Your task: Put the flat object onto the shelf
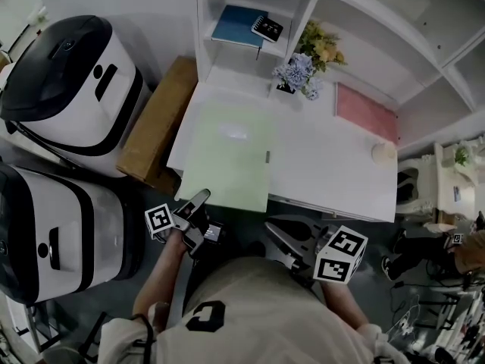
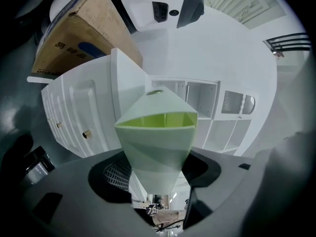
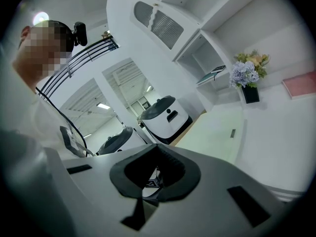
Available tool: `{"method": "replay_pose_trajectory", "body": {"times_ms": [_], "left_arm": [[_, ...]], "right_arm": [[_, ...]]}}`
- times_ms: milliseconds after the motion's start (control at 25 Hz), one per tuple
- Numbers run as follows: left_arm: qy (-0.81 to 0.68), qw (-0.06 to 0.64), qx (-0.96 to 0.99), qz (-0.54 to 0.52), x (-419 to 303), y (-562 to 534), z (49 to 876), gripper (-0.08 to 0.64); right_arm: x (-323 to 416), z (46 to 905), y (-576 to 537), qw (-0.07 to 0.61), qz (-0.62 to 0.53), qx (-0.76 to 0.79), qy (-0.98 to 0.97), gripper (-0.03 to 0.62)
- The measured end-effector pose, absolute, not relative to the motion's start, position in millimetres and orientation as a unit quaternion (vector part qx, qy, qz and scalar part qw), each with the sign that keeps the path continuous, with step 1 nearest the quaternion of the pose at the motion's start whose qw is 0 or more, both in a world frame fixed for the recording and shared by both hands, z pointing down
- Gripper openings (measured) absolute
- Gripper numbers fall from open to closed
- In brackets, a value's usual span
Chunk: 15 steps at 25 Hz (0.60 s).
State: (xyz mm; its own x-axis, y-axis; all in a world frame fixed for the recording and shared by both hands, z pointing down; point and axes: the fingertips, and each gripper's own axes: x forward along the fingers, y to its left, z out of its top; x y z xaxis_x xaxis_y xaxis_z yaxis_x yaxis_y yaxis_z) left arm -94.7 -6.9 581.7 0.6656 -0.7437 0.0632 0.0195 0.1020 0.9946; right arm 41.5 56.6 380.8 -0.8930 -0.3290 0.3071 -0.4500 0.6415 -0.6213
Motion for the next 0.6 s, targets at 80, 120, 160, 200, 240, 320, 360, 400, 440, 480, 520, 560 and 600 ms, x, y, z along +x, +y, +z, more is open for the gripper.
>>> {"method": "replay_pose_trajectory", "body": {"times_ms": [80,120,160,200,240,320,360,400,440,480,520,560,600], "left_arm": [[-0.296,0.679,0.61,-0.281,-97.9,-8.9,579.9,0.302],[-0.295,0.679,0.611,-0.281,-99.3,-9.9,578.8,0.302],[-0.293,0.678,0.613,-0.281,-100.7,-10.8,577.6,0.302],[-0.292,0.678,0.614,-0.281,-102.2,-11.5,576.3,0.302],[-0.291,0.678,0.614,-0.28,-103.9,-12.1,575.2,0.302],[-0.289,0.679,0.614,-0.279,-107.5,-13.6,573.9,0.302],[-0.288,0.68,0.614,-0.278,-109.1,-14.7,573.2,0.302],[-0.287,0.68,0.615,-0.278,-110.5,-15.9,572.4,0.302],[-0.285,0.68,0.616,-0.277,-111.9,-17.2,571.4,0.302],[-0.284,0.679,0.618,-0.277,-113.3,-18.5,570.2,0.302],[-0.283,0.678,0.619,-0.278,-114.9,-19.8,568.9,0.302],[-0.282,0.677,0.621,-0.278,-116.4,-21.4,567.7,0.302],[-0.281,0.675,0.622,-0.278,-117.5,-23.0,566.6,0.302]], "right_arm": [[38.3,379.9,55.9,0.081,0.363,0.219,-0.902,0.021],[36.6,379.6,55.8,0.081,0.362,0.22,-0.902,0.021],[34.6,379.4,55.8,0.081,0.362,0.221,-0.902,0.021],[32.2,379.3,56.1,0.081,0.362,0.222,-0.902,0.021],[29.7,379.3,56.4,0.081,0.361,0.222,-0.902,0.021],[24.6,380.0,57.0,0.081,0.361,0.222,-0.902,0.021],[22.3,380.4,57.0,0.081,0.362,0.223,-0.902,0.021],[20.1,380.8,56.9,0.081,0.362,0.224,-0.901,0.021],[18.1,381.1,56.7,0.08,0.363,0.225,-0.901,0.021],[16.2,381.3,56.4,0.08,0.364,0.226,-0.9,0.021],[14.3,381.5,55.9,0.08,0.364,0.227,-0.9,0.021],[12.6,381.4,55.3,0.079,0.364,0.227,-0.9,0.021],[11.4,381.3,54.6,0.079,0.364,0.227,-0.9,0.021]]}}
